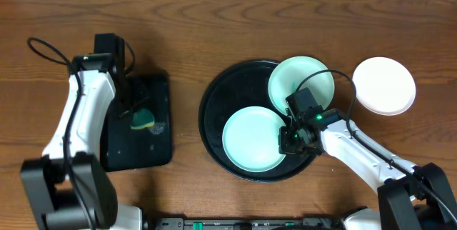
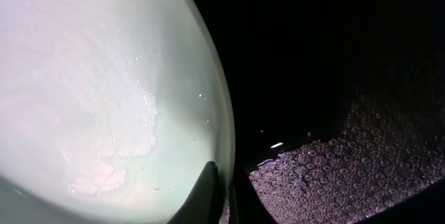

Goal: Clean dirty plates on tray and stack at the side
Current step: 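Return the sponge to the black tray and release with left gripper, then lift the green plate with the right gripper off the round tray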

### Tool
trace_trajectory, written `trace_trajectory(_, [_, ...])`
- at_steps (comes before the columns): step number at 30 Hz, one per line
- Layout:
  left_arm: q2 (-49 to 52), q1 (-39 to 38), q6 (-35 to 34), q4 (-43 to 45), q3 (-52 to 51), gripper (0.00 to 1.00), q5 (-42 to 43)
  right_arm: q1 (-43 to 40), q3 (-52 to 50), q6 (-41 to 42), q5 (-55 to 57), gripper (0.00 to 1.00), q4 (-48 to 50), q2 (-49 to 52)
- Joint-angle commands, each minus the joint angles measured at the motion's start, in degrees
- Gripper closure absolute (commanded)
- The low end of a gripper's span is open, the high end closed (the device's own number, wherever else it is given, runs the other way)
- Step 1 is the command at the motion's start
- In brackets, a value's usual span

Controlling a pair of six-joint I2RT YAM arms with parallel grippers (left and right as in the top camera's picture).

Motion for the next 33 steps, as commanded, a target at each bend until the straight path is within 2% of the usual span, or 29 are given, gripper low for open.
trace_trajectory(1, [5.2,0.7,2.0,-0.2,0.0,0.93,-0.5,0.7,-0.2,-1.1,-1.9,0.99,0.1,0.5])
trace_trajectory(5, [9.4,0.7,2.1,2.1,-0.1,0.91,-0.5,0.7,-0.2,-1.1,-2.1,0.99,-0.1,0.5])
trace_trajectory(7, [9.9,0.7,2.1,3.0,-0.1,0.64,-0.5,0.7,-0.2,-1.1,-2.1,0.98,-0.1,0.5])
trace_trajectory(9, [9.9,0.7,2.1,3.3,-0.1,0.48,-0.5,0.7,-0.2,-1.1,-2.1,0.99,0.0,0.5])
trace_trajectory(10, [9.8,0.7,2.1,3.3,-0.1,0.43,-0.4,0.7,-0.2,-1.1,-2.1,0.99,0.0,0.5])
trace_trajectory(16, [5.8,0.5,2.8,2.0,-0.1,0.38,0.4,0.7,-0.2,-1.1,-2.1,0.99,0.3,0.5])
trace_trajectory(21, [-8.0,0.3,3.1,-0.5,-0.1,0.27,1.9,0.7,-0.2,-1.1,-3.6,0.98,1.4,0.5])
trace_trajectory(24, [-16.4,-0.3,3.1,-2.9,-0.1,0.21,1.9,0.7,-0.2,-1.1,-8.3,0.99,3.2,0.5])
trace_trajectory(29, [-27.2,-0.6,3.2,-6.5,-0.1,0.2,1.8,0.7,-0.2,2.7,-20.2,0.98,6.6,0.5])
trace_trajectory(33, [-32.0,-0.6,3.2,-8.4,-0.1,0.2,1.8,0.7,-0.2,7.2,-27.8,0.98,7.5,0.5])
